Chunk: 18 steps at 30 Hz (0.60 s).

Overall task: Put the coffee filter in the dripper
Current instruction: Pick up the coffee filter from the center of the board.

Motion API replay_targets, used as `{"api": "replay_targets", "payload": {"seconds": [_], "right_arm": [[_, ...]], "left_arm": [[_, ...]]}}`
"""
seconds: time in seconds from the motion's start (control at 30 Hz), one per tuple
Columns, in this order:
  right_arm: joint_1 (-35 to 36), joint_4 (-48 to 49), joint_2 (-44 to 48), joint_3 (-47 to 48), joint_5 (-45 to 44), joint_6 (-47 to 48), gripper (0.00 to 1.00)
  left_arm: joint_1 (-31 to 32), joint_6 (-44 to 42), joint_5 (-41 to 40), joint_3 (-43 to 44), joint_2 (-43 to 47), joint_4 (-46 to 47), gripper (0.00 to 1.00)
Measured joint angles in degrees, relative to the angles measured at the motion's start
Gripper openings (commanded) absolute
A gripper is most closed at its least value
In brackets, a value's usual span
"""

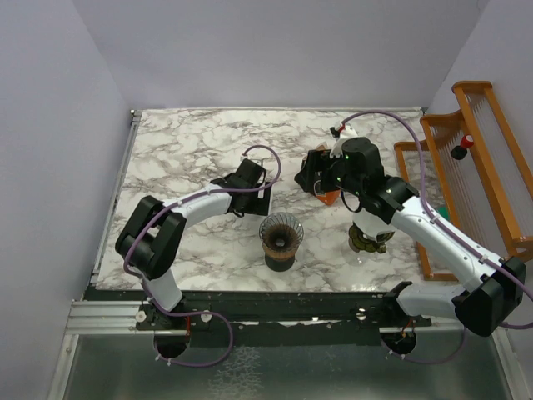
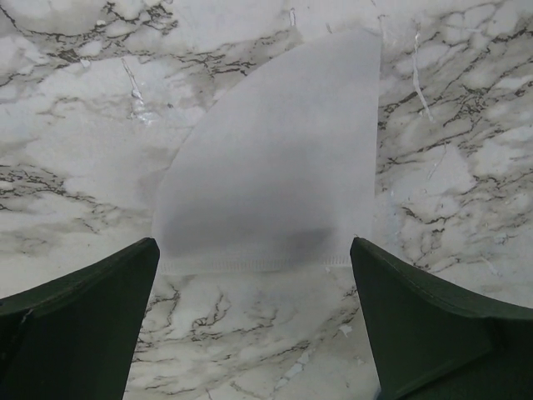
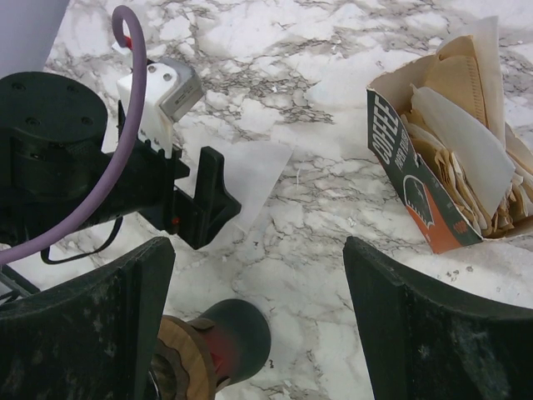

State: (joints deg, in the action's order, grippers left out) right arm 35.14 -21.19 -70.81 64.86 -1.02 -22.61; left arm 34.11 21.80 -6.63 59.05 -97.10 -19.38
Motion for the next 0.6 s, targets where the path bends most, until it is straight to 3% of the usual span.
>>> {"api": "replay_targets", "payload": {"seconds": [0.6], "right_arm": [[0.0,0.0,0.0,-0.8,-0.8,0.2,0.89]], "left_arm": [[3.3,0.7,-6.7,4.0,-6.5,0.2,0.97]]}}
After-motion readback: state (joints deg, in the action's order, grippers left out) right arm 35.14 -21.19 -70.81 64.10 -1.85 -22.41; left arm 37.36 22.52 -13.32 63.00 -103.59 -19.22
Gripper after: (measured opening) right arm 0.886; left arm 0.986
